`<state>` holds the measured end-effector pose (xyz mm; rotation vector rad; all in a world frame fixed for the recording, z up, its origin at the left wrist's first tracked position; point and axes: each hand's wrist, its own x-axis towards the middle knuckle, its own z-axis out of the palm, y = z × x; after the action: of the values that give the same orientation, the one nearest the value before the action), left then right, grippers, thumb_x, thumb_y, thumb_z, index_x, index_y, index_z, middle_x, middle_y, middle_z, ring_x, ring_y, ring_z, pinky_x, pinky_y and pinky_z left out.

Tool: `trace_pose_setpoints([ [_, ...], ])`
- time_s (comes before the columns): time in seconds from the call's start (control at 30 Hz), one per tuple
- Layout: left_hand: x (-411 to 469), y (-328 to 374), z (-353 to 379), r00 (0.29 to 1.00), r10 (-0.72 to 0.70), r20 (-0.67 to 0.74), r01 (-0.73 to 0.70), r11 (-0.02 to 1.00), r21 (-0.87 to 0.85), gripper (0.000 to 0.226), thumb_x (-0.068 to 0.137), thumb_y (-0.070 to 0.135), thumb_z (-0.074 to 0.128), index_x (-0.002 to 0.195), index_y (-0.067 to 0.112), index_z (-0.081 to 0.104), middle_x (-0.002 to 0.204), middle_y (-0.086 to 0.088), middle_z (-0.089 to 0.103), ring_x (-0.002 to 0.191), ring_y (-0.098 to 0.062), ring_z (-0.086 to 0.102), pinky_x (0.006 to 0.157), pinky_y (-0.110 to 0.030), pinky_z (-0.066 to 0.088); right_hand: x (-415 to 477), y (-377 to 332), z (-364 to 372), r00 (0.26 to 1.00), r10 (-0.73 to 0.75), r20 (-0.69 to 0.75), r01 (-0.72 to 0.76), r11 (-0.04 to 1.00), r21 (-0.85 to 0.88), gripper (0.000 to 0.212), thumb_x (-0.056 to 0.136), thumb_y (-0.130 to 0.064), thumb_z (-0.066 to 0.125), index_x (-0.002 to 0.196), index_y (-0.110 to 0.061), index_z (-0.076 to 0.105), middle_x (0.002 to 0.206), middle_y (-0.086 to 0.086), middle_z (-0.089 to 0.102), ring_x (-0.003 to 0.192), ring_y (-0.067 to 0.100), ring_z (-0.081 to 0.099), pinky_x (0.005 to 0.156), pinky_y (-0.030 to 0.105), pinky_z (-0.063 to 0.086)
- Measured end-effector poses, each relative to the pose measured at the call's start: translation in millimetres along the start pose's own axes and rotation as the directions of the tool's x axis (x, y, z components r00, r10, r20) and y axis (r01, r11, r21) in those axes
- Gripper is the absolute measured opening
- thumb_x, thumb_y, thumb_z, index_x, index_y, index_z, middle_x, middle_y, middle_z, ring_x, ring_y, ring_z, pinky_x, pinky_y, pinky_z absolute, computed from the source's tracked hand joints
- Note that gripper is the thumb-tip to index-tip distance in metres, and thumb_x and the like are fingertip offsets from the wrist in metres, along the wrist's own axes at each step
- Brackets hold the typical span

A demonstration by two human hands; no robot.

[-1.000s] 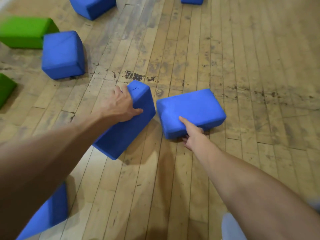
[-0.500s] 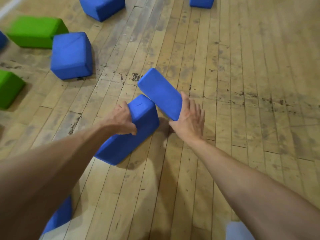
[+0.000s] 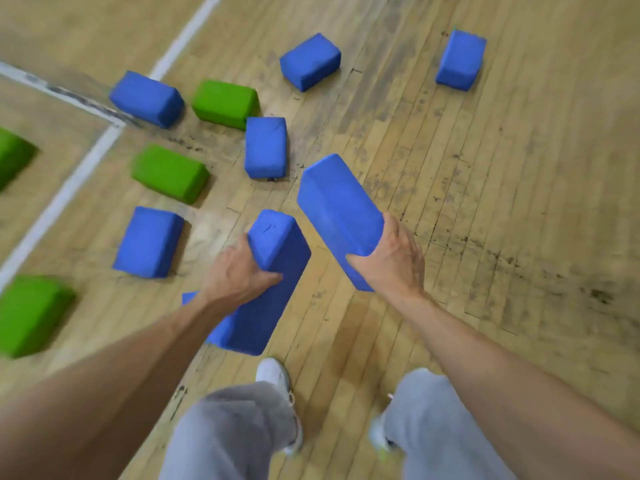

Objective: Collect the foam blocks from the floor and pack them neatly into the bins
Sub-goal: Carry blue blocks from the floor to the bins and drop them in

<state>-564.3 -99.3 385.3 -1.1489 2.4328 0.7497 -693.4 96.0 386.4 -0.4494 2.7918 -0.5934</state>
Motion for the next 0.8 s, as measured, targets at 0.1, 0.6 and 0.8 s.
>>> trace_pose_setpoints([
  [0.1, -78, -5, -97, 0.986, -0.159, -0.052, 0.145, 0.966, -0.213, 0.079, 0.067, 0.044, 0.079, 0.12, 0.004, 0.036, 0.117, -0.015, 0.052, 0.111, -0.035, 0.052, 0.08, -0.037, 0.041, -34, -75, -84, 0.997, -0.062, 0.052, 0.063, 0.998, -0.004, 0.079, 0.064, -0.039, 0.074, 0.133, -0.015, 0.041, 0.126, 0.002, 0.054, 0.117, 0.025, 0.05, 0.095, 0.037, 0.041],
  [0.6, -392, -78, -250, 0.509, -0.776, -0.373, 0.386, 0.593, -0.707, 0.086, 0.056, 0.049, 0.08, 0.126, 0.018, 0.041, 0.12, -0.002, 0.05, 0.109, -0.027, 0.054, 0.09, -0.049, 0.048, -148, -280, -226, 0.721, -0.589, 0.366, 0.579, 0.801, 0.15, 0.093, 0.067, -0.045, 0.079, 0.142, -0.013, 0.035, 0.137, 0.007, 0.047, 0.127, 0.027, 0.044, 0.101, 0.04, 0.038],
  [0.8, -535, -117, -209, 0.156, -0.963, -0.219, 0.337, 0.261, -0.905, 0.09, 0.053, 0.046, 0.084, 0.129, 0.018, 0.043, 0.122, -0.002, 0.054, 0.11, -0.027, 0.055, 0.09, -0.049, 0.049, -245, -351, -217, 0.413, -0.786, 0.46, 0.805, 0.551, 0.22, 0.091, 0.067, -0.045, 0.079, 0.141, -0.013, 0.036, 0.132, 0.007, 0.049, 0.124, 0.027, 0.046, 0.099, 0.041, 0.041],
])
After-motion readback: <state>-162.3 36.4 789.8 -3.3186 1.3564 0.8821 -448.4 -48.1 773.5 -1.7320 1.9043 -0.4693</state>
